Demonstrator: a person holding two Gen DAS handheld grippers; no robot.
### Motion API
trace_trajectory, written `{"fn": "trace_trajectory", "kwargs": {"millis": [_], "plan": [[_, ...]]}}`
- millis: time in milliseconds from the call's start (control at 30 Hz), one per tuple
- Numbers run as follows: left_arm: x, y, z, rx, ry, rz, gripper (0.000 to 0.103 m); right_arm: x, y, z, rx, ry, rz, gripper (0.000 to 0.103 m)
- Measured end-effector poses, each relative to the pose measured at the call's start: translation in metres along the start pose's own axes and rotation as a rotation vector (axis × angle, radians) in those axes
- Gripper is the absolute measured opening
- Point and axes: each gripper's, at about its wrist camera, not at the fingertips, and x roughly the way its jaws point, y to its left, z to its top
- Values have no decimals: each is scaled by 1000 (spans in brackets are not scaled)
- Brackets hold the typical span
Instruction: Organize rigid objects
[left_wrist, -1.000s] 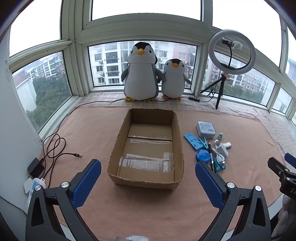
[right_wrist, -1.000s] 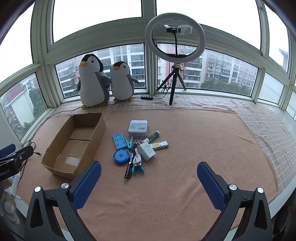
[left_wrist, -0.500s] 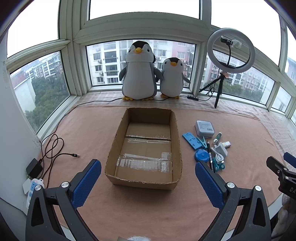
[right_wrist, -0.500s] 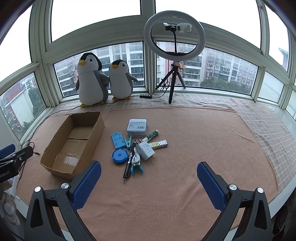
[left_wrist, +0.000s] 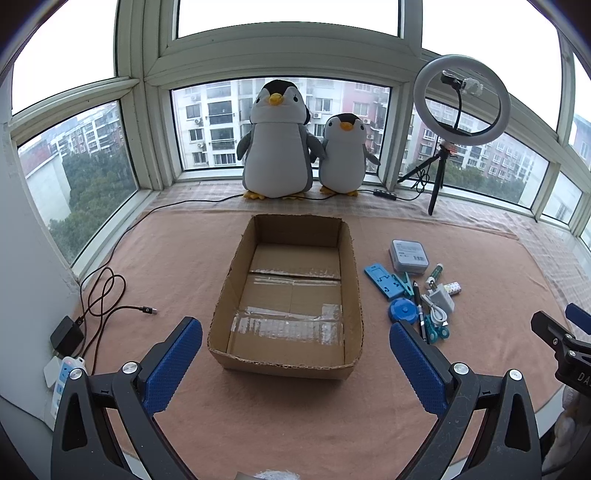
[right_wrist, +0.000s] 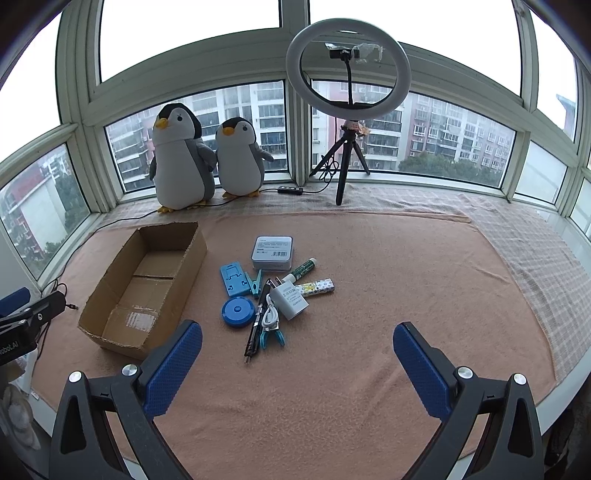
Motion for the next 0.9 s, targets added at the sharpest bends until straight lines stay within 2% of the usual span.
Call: {"fn": "trace_trajectory", "kwargs": {"millis": [900], "plan": [[8, -1, 3, 2, 6, -2, 103, 5, 1, 0, 6, 15, -1, 102]]}}
